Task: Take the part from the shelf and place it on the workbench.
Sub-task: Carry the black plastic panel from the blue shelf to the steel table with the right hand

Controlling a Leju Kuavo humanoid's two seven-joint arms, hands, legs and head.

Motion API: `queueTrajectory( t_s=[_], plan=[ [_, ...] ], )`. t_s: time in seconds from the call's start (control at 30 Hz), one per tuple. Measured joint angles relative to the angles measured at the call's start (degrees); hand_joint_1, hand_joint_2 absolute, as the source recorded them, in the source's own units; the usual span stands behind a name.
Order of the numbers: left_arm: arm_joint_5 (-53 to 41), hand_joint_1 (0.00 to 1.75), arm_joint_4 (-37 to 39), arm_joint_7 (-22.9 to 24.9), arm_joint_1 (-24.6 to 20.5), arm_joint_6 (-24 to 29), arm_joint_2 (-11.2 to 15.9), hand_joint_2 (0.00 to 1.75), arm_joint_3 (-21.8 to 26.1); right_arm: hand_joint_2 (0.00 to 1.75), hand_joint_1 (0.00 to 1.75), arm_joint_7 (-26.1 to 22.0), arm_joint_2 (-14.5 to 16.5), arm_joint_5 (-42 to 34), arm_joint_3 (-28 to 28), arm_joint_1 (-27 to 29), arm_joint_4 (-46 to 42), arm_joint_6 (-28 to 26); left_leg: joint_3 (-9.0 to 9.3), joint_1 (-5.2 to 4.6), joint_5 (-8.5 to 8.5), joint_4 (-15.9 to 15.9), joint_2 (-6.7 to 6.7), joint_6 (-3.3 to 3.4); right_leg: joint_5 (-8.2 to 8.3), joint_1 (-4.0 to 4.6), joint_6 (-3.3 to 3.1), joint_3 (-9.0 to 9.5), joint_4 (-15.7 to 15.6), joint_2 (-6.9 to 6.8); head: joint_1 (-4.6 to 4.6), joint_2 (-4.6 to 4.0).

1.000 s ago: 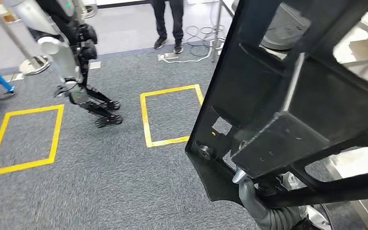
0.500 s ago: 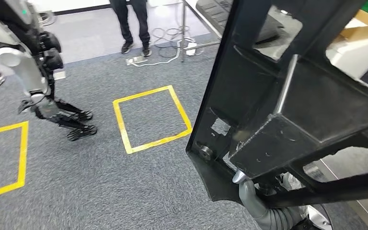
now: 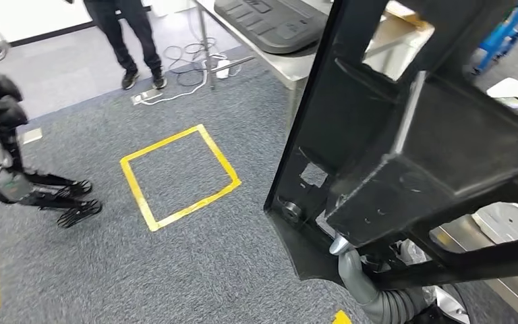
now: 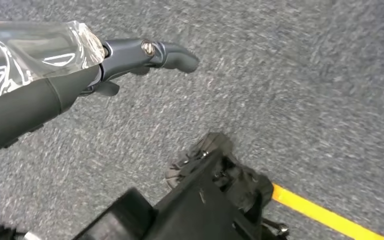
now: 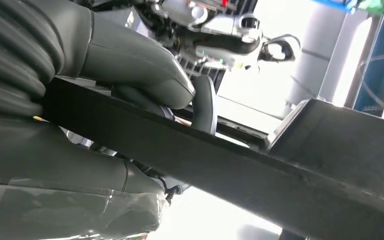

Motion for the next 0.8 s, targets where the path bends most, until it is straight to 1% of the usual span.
queueTrajectory(
  t_s=[0.03, 0.07, 0.1, 0.13, 0.17, 0.2, 0.23, 0.27, 0.3, 0.33, 0.37, 0.4, 0.43, 0.47, 0.5, 0.53, 0.57, 0.6, 0.63, 0.67, 0.7, 0.73, 0.77, 0.8],
  plan=[
    [0.0, 0.0, 0.0, 0.0, 0.1, 0.0, 0.0, 1.75, 0.0, 1.75, 1.75, 0.0, 0.0, 0.0, 0.0, 0.0, 0.0, 0.0, -2.0, 0.08, -2.06, 4.3, -0.99, -0.17, 0.11, -0.01, -0.16, -0.16, 0.0, 0.67, -0.01, 0.0],
    [0.1, 0.0, 0.0, 0.0, 0.3, 0.0, 0.0, 1.75, 0.0, 1.75, 1.75, 0.0, 0.0, 0.0, 0.0, 0.0, 0.0, 0.0, -3.87, 0.13, -3.61, 8.2, -1.46, -0.3, 0.21, 0.01, -0.26, -0.32, 0.0, 1.43, 0.0, 0.0],
    [0.1, 0.0, 0.0, 0.0, 0.4, 0.0, 0.0, 1.75, 0.0, 1.75, 1.75, 0.0, 0.0, 0.0, 0.0, 0.0, 0.0, 0.0, -5.02, 0.16, -4.21, 10.6, -1.66, -0.37, 0.3, 0.02, -0.27, -0.44, 0.0, 2.22, 0.0, 0.0],
    [0.1, 0.0, 0.0, 0.0, 0.4, 0.0, 0.0, 1.75, 0.0, 1.75, 1.75, 0.0, 0.0, -0.1, 0.0, 0.1, 0.0, 0.1, -5.07, 0.19, -3.64, 10.7, -1.72, -0.38, 0.38, 0.02, -0.24, -0.5, 0.0, 3.02, 0.01, 0.0],
    [0.1, 0.0, 0.0, 0.0, 0.3, 0.0, 0.0, 1.75, 0.0, 1.75, 1.75, 0.0, 0.0, -0.1, 0.0, 0.1, 0.0, 0.1, -3.94, 0.25, -2.07, 8.4, -1.86, -0.33, 0.46, 0.01, -0.15, -0.5, 0.0, 3.81, 0.01, 0.0],
    [0.1, 0.0, 0.0, 0.0, 0.3, 0.0, 0.0, 1.75, 0.0, 1.75, 1.75, 0.0, 0.0, -0.1, 0.0, 0.1, 0.0, 0.1, -1.9, 0.34, 0.08, 4.2, -2.47, -0.22, 0.52, 0.0, -0.05, -0.47, 0.0, 4.56, 0.01, 0.0],
    [0.1, 0.0, 0.0, 0.0, 0.3, 0.0, 0.0, 1.75, 0.0, 1.75, 1.75, 0.0, 0.0, -0.1, -0.1, 0.1, 0.0, 0.1, 0.23, 0.43, 1.88, -0.3, -3.74, -0.05, 0.6, 0.06, 0.11, -0.49, 0.1, 5.25, 0.01, 0.0],
    [0.1, 0.0, 0.0, 0.0, 0.3, 0.0, 0.0, 1.75, 0.0, 1.75, 1.75, 0.0, 0.0, -0.1, -0.1, 0.1, 0.0, 0.1, 1.88, 0.49, 3.16, -3.9, -4.81, 0.12, 0.69, 0.13, 0.32, -0.61, 0.1, 5.94, 0.03, 0.0],
    [0.1, 0.0, 0.0, 0.0, 0.3, 0.0, 0.0, 1.75, 0.0, 1.75, 1.75, 0.0, 0.0, -0.1, -0.1, 0.0, 0.0, 0.1, 2.83, 0.51, 3.79, -6.1, -5.65, 0.29, 0.79, 0.16, 0.56, -0.78, 0.2, 6.51, 0.05, 0.0],
    [0.1, 0.0, 0.0, 0.0, 0.4, 0.0, 0.0, 1.75, 0.0, 1.75, 1.75, 0.0, 0.0, -0.1, -0.1, 0.1, 0.0, 0.1, 3.08, 0.4, 3.84, -6.9, -5.9, 0.49, 0.92, 0.15, 0.86, -1.0, 0.2, 7.05, 0.08, 0.0],
    [0.1, 0.0, 0.0, 0.0, 0.4, 0.0, 0.0, 1.75, 0.0, 1.75, 1.75, 0.0, 0.0, -0.1, -0.1, 0.1, 0.0, 0.1, 3.05, 0.28, 3.99, -7.0, -5.36, 0.75, 1.05, 0.05, 1.2, -1.23, 0.1, 7.6, 0.1, 0.0],
    [0.2, 0.0, 0.0, -0.1, 0.3, 0.0, 0.0, 1.75, 0.0, 1.75, 1.75, 0.0, 0.0, -0.1, -0.2, 0.1, 0.0, 0.1, 3.04, 0.26, 4.19, -7.1, -4.8, 1.13, 1.04, -0.11, 1.49, -1.43, 0.2, 7.67, 0.09, 0.0],
    [0.2, 0.0, 0.0, -0.1, 0.3, 0.0, -0.1, 1.75, 0.0, 1.75, 1.75, 0.0, 0.0, -0.1, -0.2, 0.1, 0.0, 0.1, 3.07, 0.24, 4.41, -7.3, -4.25, 1.53, 0.57, -0.16, 1.75, -1.82, 0.9, 6.94, 0.12, 0.0],
    [0.2, 0.0, 0.0, -0.1, 0.2, 0.0, -0.1, 1.75, 0.0, 1.75, 1.75, 0.0, -0.1, -0.1, -0.2, 0.1, 0.0, 0.1, 3.09, 0.29, 4.59, -7.5, -3.62, 1.92, -0.58, -0.17, 1.97, -2.7, 2.7, 5.69, 0.16, 0.0],
    [0.3, 0.0, 0.0, -0.1, 0.3, 0.0, -0.1, 1.75, 0.0, 1.75, 1.75, 0.0, -0.1, -0.1, -0.3, 0.1, 0.0, 0.1, 3.11, 0.34, 4.7, -7.7, -2.95, 2.19, -2.35, -0.16, 2.11, -4.14, 5.8, 4.12, 0.2, 0.0],
    [0.3, 0.0, 0.0, -0.2, 0.4, 0.0, -0.1, 1.75, 0.0, 1.75, 1.75, 0.0, -0.1, -0.1, -0.3, 0.1, 0.0, 0.1, 3.09, 0.27, 4.68, -7.7, -2.26, 2.32, -4.42, -0.11, 2.31, -6.1, 9.9, 2.79, 0.24, -0.01],
    [0.3, 0.0, 0.0, -0.2, 0.5, 0.0, -0.1, 1.75, 0.0, 1.75, 1.75, 0.0, -0.2, -0.1, -0.3, 0.1, 0.0, 0.1, 3.04, 0.22, 4.66, -7.6, -1.51, 2.41, -6.15, -0.16, 2.48, -8.12, 14.1, 2.17, 0.23, -0.01],
    [0.3, 0.0, 0.0, -0.2, 0.6, 0.0, -0.1, 1.75, 0.0, 1.75, 1.75, 0.0, -0.2, -0.1, -0.3, 0.1, 0.0, 0.1, 3.0, 0.18, 4.62, -7.6, -0.75, 2.41, -7.01, -0.23, 2.64, -9.54, 17.0, 1.89, 0.23, -0.01],
    [0.3, 0.0, 0.0, -0.2, 0.6, 0.0, -0.1, 1.75, 0.0, 1.75, 1.75, 0.0, -0.2, -0.1, -0.3, 0.1, 0.0, 0.1, 2.98, 0.17, 4.57, -7.6, -0.02, 2.38, -6.8, -0.3, 2.78, -9.91, 17.9, 1.73, 0.23, -0.01],
    [0.3, 0.0, 0.0, -0.2, 0.6, 0.0, -0.1, 1.75, 0.0, 1.75, 1.75, 0.0, -0.2, -0.1, -0.3, 0.2, 0.0, 0.1, 3.02, 0.19, 4.48, -7.6, 0.65, 2.29, -5.59, -0.4, 2.89, -9.02, 16.2, 1.45, 0.23, 0.0],
    [0.3, 0.0, 0.0, -0.2, 0.6, 0.0, -0.1, 1.75, 0.0, 1.75, 1.75, 0.0, -0.2, -0.1, -0.3, 0.2, 0.0, 0.1, 3.14, 0.23, 4.35, -7.6, 1.26, 2.12, -3.72, -0.49, 2.99, -6.99, 12.5, 0.69, 0.23, 0.0],
    [0.3, 0.0, 0.0, -0.2, 0.6, 0.0, -0.1, 1.75, 0.0, 1.75, 1.75, 0.0, -0.2, -0.1, -0.3, 0.1, 0.0, 0.1, 3.32, 0.15, 4.16, -7.5, 1.82, 1.85, -2.09, -0.51, 3.05, -4.54, 8.0, -0.88, 0.23, 0.0],
    [0.3, 0.0, 0.0, -0.2, 0.6, 0.0, -0.1, 1.75, 0.0, 1.75, 1.75, 0.1, -0.2, -0.1, -0.3, 0.1, 0.0, 0.1, 3.48, 0.01, 3.89, -7.4, 2.33, 1.52, -0.85, -0.44, 2.88, -2.5, 4.3, -2.14, 0.21, 0.0],
    [0.3, 0.0, 0.0, -0.2, 0.5, 0.0, -0.1, 1.75, 0.0, 1.75, 1.75, 0.1, -0.2, -0.1, -0.3, 0.1, 0.0, 0.1, 3.66, -0.15, 3.65, -7.3, 2.83, 1.19, -0.23, -0.34, 2.57, -1.21, 1.9, -3.05, 0.18, 0.0]
  ],
)
